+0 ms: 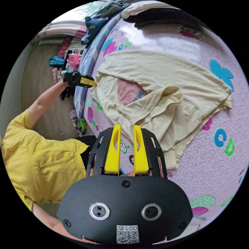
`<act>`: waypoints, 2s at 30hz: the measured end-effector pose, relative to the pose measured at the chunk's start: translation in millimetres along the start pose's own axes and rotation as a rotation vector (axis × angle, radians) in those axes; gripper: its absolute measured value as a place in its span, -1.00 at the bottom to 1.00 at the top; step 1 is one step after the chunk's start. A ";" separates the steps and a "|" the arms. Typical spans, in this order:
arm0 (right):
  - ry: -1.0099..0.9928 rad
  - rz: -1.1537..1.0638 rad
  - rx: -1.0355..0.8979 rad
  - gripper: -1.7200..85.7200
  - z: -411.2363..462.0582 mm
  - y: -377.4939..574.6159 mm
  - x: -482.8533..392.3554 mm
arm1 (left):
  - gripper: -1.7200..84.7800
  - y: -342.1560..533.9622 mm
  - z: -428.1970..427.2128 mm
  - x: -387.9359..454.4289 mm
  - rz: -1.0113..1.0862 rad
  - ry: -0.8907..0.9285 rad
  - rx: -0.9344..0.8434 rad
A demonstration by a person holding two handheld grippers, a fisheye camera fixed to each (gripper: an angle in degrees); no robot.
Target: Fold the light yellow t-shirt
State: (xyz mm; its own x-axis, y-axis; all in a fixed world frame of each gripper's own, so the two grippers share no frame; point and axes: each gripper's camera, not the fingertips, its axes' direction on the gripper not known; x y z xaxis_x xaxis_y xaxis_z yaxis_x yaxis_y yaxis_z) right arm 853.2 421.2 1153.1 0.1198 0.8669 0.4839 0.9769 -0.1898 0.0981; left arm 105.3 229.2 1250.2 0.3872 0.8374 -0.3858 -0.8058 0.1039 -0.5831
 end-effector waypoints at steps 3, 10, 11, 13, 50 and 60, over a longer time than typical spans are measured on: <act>0.133 -0.014 -0.028 -0.80 26.9 1.9 -7.2 | -0.99 -10.2 -1.0 4.6 0.034 -0.025 -0.040; 0.259 0.044 -0.021 -0.92 44.7 3.0 1.4 | -0.99 -19.9 -4.9 16.2 0.070 -0.056 -0.069; 0.237 0.027 -0.005 -0.93 35.8 4.9 0.1 | -0.99 -19.3 -6.2 17.1 0.071 -0.059 -0.065; 0.157 0.023 0.090 -0.94 8.9 8.4 -0.4 | -0.99 -15.0 -13.4 17.5 0.059 -0.062 -0.033; 0.297 0.202 0.402 -0.95 -24.7 180.9 38.4 | -0.99 -122.7 -79.0 47.5 -0.624 0.308 0.696; 0.274 0.126 0.464 -0.95 -50.9 149.9 33.3 | -0.99 -30.3 -49.3 47.3 -0.916 0.576 0.891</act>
State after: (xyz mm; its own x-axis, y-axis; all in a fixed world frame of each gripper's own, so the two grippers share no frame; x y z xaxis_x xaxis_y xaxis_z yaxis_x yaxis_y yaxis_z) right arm 994.6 398.2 1228.2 0.2510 0.6874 0.6815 0.9407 -0.0073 -0.3391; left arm 170.1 239.2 1214.4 0.8756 -0.0250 -0.4824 -0.0959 0.9698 -0.2242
